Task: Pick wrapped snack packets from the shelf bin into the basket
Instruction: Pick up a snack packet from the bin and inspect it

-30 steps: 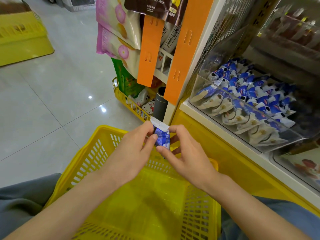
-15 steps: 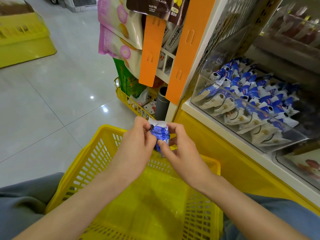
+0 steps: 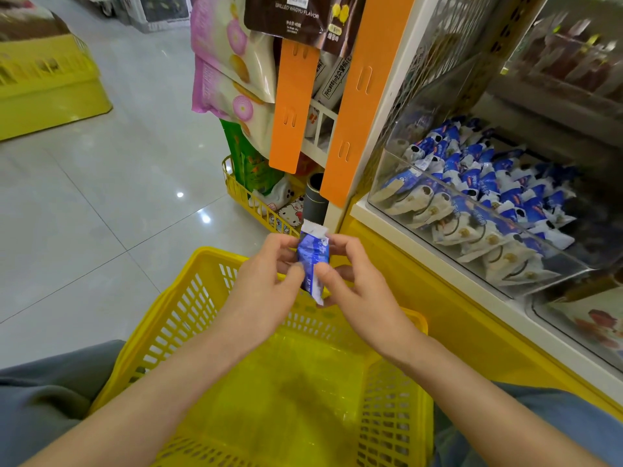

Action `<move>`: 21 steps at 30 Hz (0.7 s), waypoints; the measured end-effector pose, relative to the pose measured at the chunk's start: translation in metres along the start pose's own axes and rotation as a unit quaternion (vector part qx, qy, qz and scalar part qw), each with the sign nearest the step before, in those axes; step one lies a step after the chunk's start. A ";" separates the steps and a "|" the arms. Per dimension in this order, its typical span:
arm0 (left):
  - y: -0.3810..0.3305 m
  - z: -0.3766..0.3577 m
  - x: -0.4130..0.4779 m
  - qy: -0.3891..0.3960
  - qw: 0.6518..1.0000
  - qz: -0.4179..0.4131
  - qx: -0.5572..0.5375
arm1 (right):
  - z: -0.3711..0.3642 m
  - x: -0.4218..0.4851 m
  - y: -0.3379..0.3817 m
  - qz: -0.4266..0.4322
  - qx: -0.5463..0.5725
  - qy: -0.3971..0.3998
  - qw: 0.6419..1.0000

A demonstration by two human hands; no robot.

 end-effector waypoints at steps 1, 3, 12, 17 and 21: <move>-0.001 0.000 0.000 0.001 0.999 0.008 -0.044 | 0.000 0.001 0.001 0.003 0.030 0.007 1.000; -0.005 -0.002 0.001 0.004 0.992 0.022 -0.126 | 0.003 0.002 0.002 -0.002 0.064 0.005 0.998; -0.010 -0.025 -0.004 0.057 0.969 0.088 -0.223 | 0.024 0.002 0.003 -0.063 -0.027 -0.003 0.998; -0.014 -0.014 -0.005 0.045 0.974 0.089 -0.204 | 0.037 -0.002 0.017 -0.039 0.078 -0.021 0.996; -0.035 -0.014 0.006 0.074 0.978 0.036 -0.192 | 0.046 0.000 0.032 0.011 0.046 -0.067 0.997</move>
Point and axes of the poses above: each hand's wrist, its own x-axis towards the middle knuckle, its own z-axis out of the back of the hand, y = z × x, the point moved 8 cm from there along x, towards the middle knuckle, and after that the axes turned 14 degrees about y, right-handed, at the moved point
